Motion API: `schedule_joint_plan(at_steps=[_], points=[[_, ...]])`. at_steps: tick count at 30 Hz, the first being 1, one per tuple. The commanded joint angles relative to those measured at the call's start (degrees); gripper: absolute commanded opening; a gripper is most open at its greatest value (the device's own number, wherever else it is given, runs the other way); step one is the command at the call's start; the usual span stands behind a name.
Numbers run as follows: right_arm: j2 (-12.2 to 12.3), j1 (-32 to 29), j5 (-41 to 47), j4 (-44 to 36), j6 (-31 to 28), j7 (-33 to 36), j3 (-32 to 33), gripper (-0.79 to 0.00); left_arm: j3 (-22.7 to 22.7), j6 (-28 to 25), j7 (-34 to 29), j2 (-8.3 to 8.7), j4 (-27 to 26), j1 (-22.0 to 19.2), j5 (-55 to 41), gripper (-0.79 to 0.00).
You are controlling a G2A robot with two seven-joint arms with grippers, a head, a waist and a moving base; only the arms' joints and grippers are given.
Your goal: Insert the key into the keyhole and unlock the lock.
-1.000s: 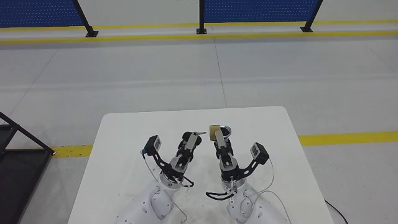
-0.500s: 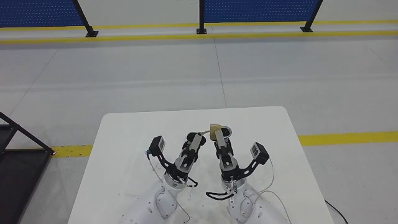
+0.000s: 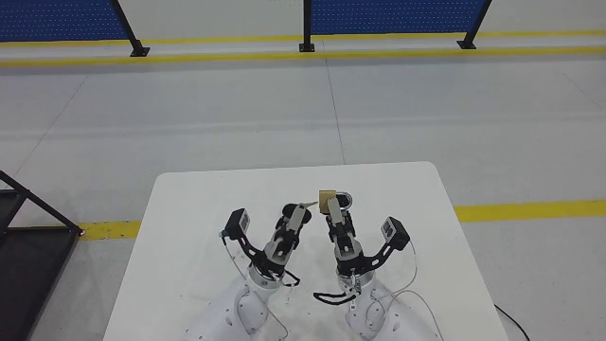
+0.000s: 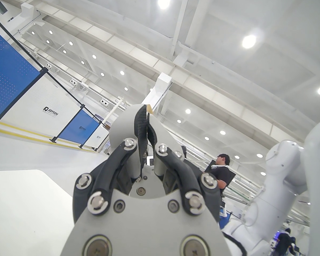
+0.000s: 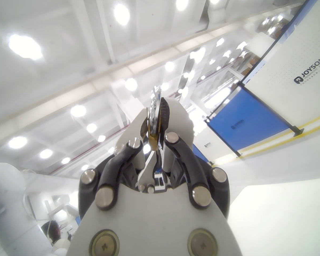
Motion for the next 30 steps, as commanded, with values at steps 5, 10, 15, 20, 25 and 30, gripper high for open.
schedule_joint_plan(at_steps=[5, 10, 15, 20, 25, 30], points=[[0.0, 0.0, 0.0, 0.0, 0.0, 0.0, 0.0, -0.785, -0.8, -0.9, -0.7, -0.16, -0.2, 0.7, 0.3, -0.785], [0.0, 0.0, 0.0, 0.0, 0.0, 0.0, 0.0, -0.785, -1.3, -1.0, -1.5, -0.33, -0.5, 1.1, -0.1, -0.785], [0.0, 0.0, 0.0, 0.0, 0.0, 0.0, 0.0, -0.785, -1.5, -0.8, -2.3, -0.61, -0.9, 1.2, -0.4, -0.785], [0.0, 0.0, 0.0, 0.0, 0.0, 0.0, 0.0, -0.785, -1.8, -0.2, -3.2, -0.91, -1.1, 1.2, -0.6, -0.785], [0.0, 0.0, 0.0, 0.0, 0.0, 0.0, 0.0, -0.785, -2.0, 0.2, -3.9, -1.15, -1.1, 1.2, -0.6, -0.785], [0.0, 0.0, 0.0, 0.0, 0.0, 0.0, 0.0, -0.785, -2.3, 0.2, -4.2, -1.39, -1.1, 1.4, -0.8, -0.785]])
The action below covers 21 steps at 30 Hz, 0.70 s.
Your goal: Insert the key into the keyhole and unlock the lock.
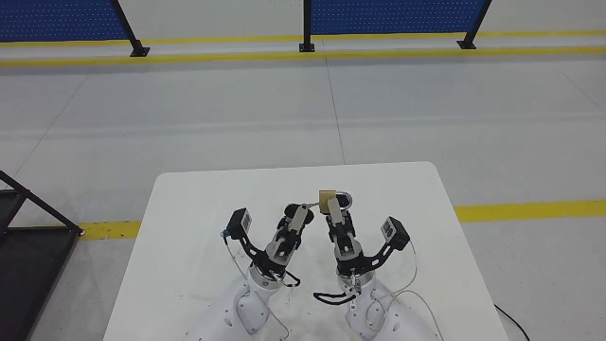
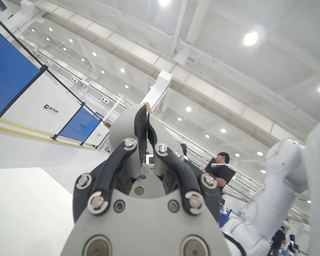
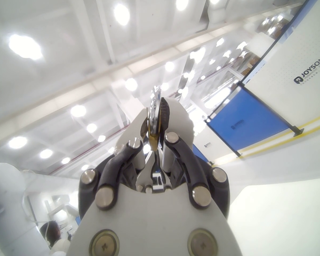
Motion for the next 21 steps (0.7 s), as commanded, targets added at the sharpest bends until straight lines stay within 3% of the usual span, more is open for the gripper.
schedule_joint_plan(at_steps=[1, 21], points=[[0.0, 0.0, 0.0, 0.0, 0.0, 0.0, 0.0, -0.785, -0.2, 0.0, -0.1, -0.1, -0.1, 0.1, 0.0, -0.785], [0.3, -2.1, -0.9, -3.1, 3.0, 8.4, 3.8, -0.785, -2.1, -0.1, -1.8, -0.63, -0.5, 0.9, 0.1, -0.785]])
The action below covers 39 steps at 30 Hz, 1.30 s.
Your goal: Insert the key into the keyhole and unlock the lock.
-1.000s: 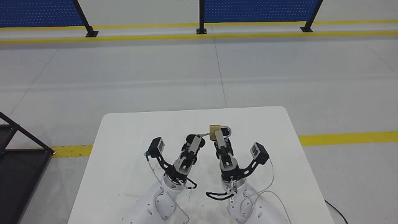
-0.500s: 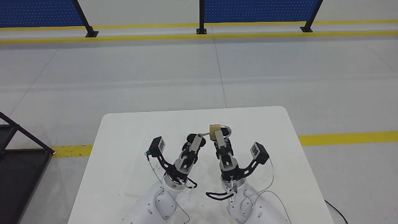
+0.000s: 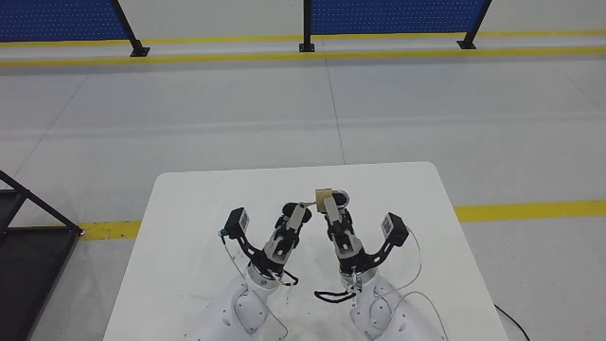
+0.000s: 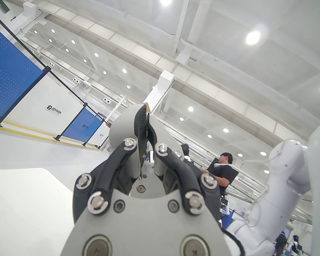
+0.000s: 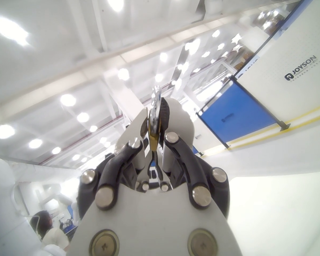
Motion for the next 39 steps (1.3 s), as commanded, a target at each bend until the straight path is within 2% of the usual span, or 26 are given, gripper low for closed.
schedule_joint_plan(at_steps=[1, 18, 19, 20, 21, 32, 36, 39], points=[[0.0, -0.2, -0.1, -0.2, 0.1, 0.8, 0.3, -0.785, -0.1, 0.1, -0.3, -0.04, -0.1, 0.1, 0.0, -0.785], [0.0, -1.2, -3.3, -0.8, 0.3, 3.6, 1.3, -0.785, -1.0, 0.8, -1.4, -0.52, 0.1, 0.6, 1.3, -0.785], [-0.1, -1.2, -3.2, -0.8, 0.4, 3.7, 1.3, -0.785, -1.0, 0.8, -1.3, -0.57, 0.1, 0.6, 1.4, -0.714], [-0.1, -1.3, -3.1, -0.8, 0.4, 3.7, 1.3, -0.785, -1.0, 0.9, -1.2, -0.6, 0.2, 0.7, 1.2, -0.44], [-0.1, -1.3, -2.7, -0.9, 0.4, 3.7, 1.4, -0.785, -1.1, 1.0, -1.1, -0.66, 0.2, 0.7, 0.9, 0.0], [-0.2, -1.6, -1.4, -1.2, 0.3, 5.0, 2.5, -0.785, -2.7, -1.2, -1.6, -0.61, 0.5, 1.3, -0.4, 0.0], [0.0, -1.6, 0.4, -1.1, -0.1, 8.1, 3.1, -0.785, -3.4, -1.2, -4.3, -0.03, 0.2, 1.6, -0.9, 0.0], [0.3, -1.6, 1.5, -1.2, -0.2, 12.0, 4.0, -0.785, -3.0, -1.2, -9.6, 0.95, 0.1, 1.2, -3.2, -0.083]])
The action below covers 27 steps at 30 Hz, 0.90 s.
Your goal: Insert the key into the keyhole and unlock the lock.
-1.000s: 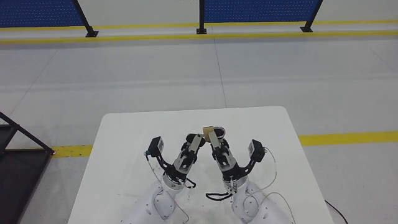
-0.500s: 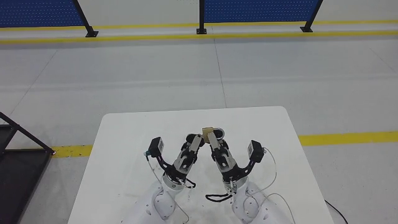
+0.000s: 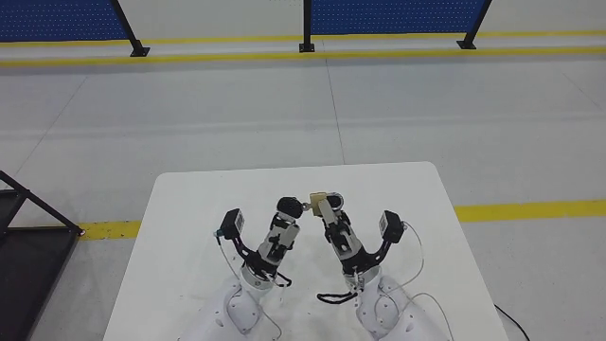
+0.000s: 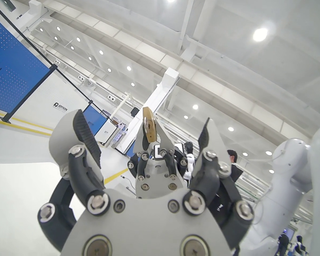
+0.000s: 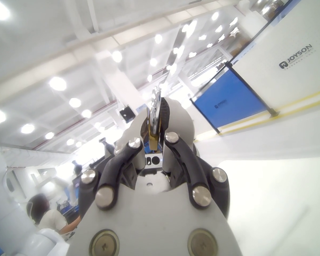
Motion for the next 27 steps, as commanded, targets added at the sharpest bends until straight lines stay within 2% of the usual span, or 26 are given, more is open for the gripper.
schedule_joint_plan(at_steps=[1, 5, 7, 8, 9, 10, 14, 16, 18, 20, 26, 27], points=[[0.2, -0.1, 0.9, -0.2, -0.1, 2.6, 0.7, -0.785, 0.3, 0.0, -4.2, 0.77, 0.1, -0.3, -2.4, -0.114], [0.8, -0.6, 3.5, -1.1, -1.1, 7.3, 1.9, -0.785, 0.1, 0.0, -11.3, 2.49, -0.9, -0.7, -9.3, -0.197], [1.0, -0.9, 4.6, -1.7, -1.2, 9.1, 2.4, -0.785, 0.0, 0.0, -13.9, 3.21, -1.5, -0.8, -12.3, -0.209], [1.1, -1.1, 5.0, -2.0, -1.2, 9.7, 2.7, -0.785, 0.2, 0.0, -15.6, 3.54, -1.7, -0.8, -14.0, -0.231], [1.2, -1.3, 5.5, -2.2, -1.1, 10.6, 3.0, -0.785, 0.0, 0.0, -16.9, 3.96, -2.1, -0.9, -16.1, -0.299], [1.2, -1.3, 5.7, -2.4, -1.1, 11.0, 3.1, -0.785, -0.1, 0.0, -17.6, 4.15, -2.2, -1.0, -16.8, -0.323], [1.5, -1.6, 7.3, -3.0, -1.2, 13.2, 3.6, -0.785, 0.2, 0.0, -21.4, 5.02, -2.4, -1.3, -20.1, -0.379], [1.5, -1.8, 7.6, -3.3, -1.0, 13.8, 3.7, -0.785, 0.3, 0.0, -22.5, 5.29, -2.4, -1.5, -21.2, -0.394], [1.5, -1.8, 7.7, -3.5, -0.7, 14.2, 3.8, -0.785, 0.6, 0.0, -23.5, 5.51, -2.5, -1.7, -21.5, -0.345], [1.5, -1.9, 7.7, -3.6, -0.4, 14.5, 3.8, -0.785, 0.6, 0.0, -24.1, 5.68, -2.5, -1.7, -21.7, -0.397], [1.5, -2.0, 7.6, -3.8, 0.2, 15.1, 3.7, -0.785, 0.9, 0.0, -24.2, 5.99, -2.5, -1.9, -21.7, -0.462], [1.5, -2.0, 7.6, -3.8, 0.3, 15.2, 3.7, -0.785, 0.9, 0.0, -24.1, 6.02, -2.4, -2.0, -21.6, -0.499]])
